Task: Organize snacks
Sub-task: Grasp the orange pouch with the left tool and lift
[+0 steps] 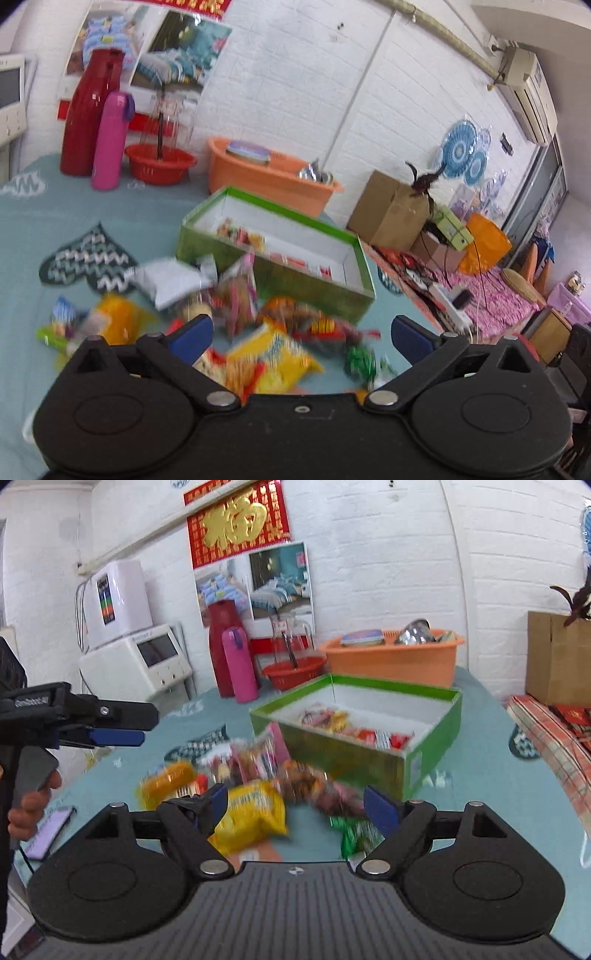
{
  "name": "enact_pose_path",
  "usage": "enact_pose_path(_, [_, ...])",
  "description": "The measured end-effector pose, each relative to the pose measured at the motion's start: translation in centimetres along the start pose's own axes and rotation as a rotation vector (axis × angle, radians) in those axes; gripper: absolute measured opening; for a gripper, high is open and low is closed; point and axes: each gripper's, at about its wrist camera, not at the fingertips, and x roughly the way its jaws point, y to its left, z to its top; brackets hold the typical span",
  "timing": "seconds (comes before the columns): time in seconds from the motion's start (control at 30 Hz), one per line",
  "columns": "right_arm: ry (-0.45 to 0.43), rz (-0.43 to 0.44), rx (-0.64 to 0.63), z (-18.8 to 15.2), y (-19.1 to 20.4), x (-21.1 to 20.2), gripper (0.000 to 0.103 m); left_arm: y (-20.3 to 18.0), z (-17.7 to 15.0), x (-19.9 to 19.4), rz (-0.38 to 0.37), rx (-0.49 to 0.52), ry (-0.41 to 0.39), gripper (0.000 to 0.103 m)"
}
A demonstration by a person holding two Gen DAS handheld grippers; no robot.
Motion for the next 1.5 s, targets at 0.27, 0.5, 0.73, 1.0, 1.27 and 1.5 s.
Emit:
enact_pose_path(0.27, [0.134,-0.022,-0.053,-4.7,-0.6,0.9,0.103,-0.1,-5.8,1.3,-0.11,-0.073,0.143,0.103])
enact_pose_path(0.5, [0.222,0.08,-0.086,-6.7,1.8,1.7,0.103,-0.6,-6.9,2.4,-0.141,-0.095,0.182,0.103])
enact_pose_path(0.73, [0.199,0.034,-0.13,-6.9,1.3,0.1,0.103,-1.7,-7.5,4.7,-0.172,-0.099,0.237,0.103])
enact_pose_path(1.0, [0.199,0.048,-0.1,-7.0,0.6,0.3,0.103,-2.6,-7.1,8.6,-0.151,-0.098,0.27,0.103])
enact_pose_path(1.27, [0.206,0.104,-0.078,-6.6,1.5,3.1,0.102,-1.9,-7.0,8.6,-0.141,-0.112,0.283,0.048])
enact_pose_path(1.5, [0.155,0.084,-0.067,-5.5,1.5,2.0,0.062,-2.9,-5.4,7.0,-0.172,-0.065,0.218,0.046])
